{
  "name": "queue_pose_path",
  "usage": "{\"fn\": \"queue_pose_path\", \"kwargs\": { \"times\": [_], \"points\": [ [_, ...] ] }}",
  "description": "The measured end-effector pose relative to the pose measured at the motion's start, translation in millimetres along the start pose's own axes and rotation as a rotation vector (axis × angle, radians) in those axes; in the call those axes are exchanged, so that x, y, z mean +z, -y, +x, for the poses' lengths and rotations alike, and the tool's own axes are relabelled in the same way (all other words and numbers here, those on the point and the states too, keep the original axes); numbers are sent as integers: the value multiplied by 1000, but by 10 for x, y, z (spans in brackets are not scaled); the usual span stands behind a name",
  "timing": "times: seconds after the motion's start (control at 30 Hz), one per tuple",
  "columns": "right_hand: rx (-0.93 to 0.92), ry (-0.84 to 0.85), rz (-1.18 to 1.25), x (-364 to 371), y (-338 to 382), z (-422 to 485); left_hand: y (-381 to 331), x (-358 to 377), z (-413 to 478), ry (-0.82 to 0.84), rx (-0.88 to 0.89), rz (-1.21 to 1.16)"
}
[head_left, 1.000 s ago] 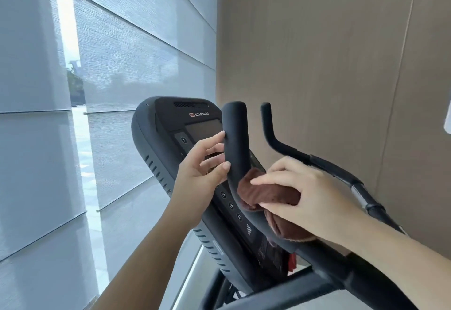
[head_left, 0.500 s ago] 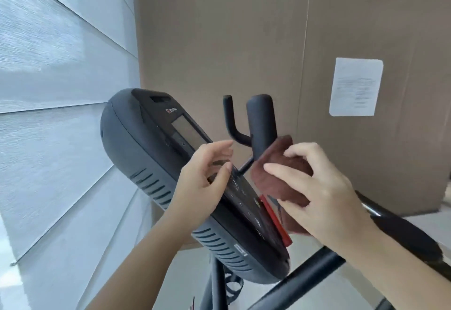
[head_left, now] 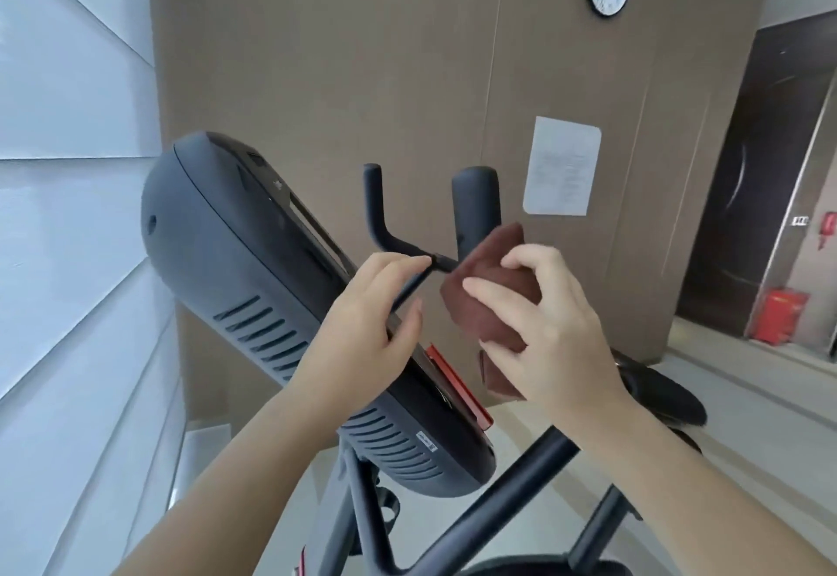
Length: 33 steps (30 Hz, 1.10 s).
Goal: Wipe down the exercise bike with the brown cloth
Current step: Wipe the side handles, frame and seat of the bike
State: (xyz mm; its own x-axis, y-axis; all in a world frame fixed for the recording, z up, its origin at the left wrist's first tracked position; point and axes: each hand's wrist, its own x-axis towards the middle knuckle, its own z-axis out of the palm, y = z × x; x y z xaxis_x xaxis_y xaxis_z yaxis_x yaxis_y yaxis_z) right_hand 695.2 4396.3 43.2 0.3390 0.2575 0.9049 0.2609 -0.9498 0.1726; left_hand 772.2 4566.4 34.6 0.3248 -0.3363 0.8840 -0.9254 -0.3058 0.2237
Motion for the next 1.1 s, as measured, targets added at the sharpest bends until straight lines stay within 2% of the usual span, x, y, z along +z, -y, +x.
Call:
{"fn": "queue_pose_path", "kwargs": {
  "times": [0.1,0.2,0.3,0.6,0.8,0.9,1.03,1.1],
  "points": [
    [9,72,-11,-89,57,-135,50,-70,-36,40,85,111],
    [89,-70,44,-133,116,219,160,-119,-37,-3,287,411],
    [143,-157,-1,-37,126,615,256,-190,-30,-31,383,599],
    [-4,4,-185,61,211,-106,336,-254,-87,18,403,741],
    [55,-117,-223,51,230,601,297,-262,-86,52,390,779],
    [8,-55,-306,106,214,498,302,-252,-87,38,397,770],
    [-60,76,-459,163,326,-182,316,-256,-94,4,416,742],
    [-42,125,-443,165,368,-377,324,-264,-98,1,425,736]
  ]
}}
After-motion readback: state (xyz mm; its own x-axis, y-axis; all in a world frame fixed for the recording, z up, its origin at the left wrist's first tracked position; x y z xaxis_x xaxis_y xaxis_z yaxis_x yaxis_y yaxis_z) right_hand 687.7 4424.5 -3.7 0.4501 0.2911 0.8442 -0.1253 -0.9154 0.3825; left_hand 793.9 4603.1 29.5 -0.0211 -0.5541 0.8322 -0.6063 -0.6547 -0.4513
